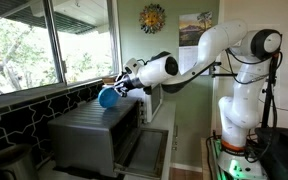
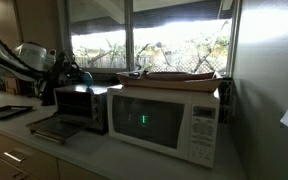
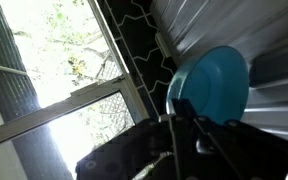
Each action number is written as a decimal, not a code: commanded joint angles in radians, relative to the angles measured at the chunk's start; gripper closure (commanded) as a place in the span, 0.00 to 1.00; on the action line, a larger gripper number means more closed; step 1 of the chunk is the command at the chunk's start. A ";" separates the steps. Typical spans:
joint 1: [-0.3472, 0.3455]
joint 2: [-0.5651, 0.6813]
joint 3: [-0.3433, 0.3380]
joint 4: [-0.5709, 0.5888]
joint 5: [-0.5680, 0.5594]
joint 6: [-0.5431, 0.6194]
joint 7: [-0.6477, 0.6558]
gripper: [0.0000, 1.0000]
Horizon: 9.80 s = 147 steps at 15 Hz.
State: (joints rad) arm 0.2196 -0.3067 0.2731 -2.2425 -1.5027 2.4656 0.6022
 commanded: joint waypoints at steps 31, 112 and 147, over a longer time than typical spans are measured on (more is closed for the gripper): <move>-0.083 0.145 -0.079 0.271 0.731 -0.233 0.020 0.00; 0.231 0.528 0.100 0.439 -0.332 -0.871 -0.636 0.98; 0.192 0.471 0.121 0.452 0.330 -0.942 -0.523 0.00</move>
State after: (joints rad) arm 0.4243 0.1712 0.3940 -1.8040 -1.2875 1.5092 0.0801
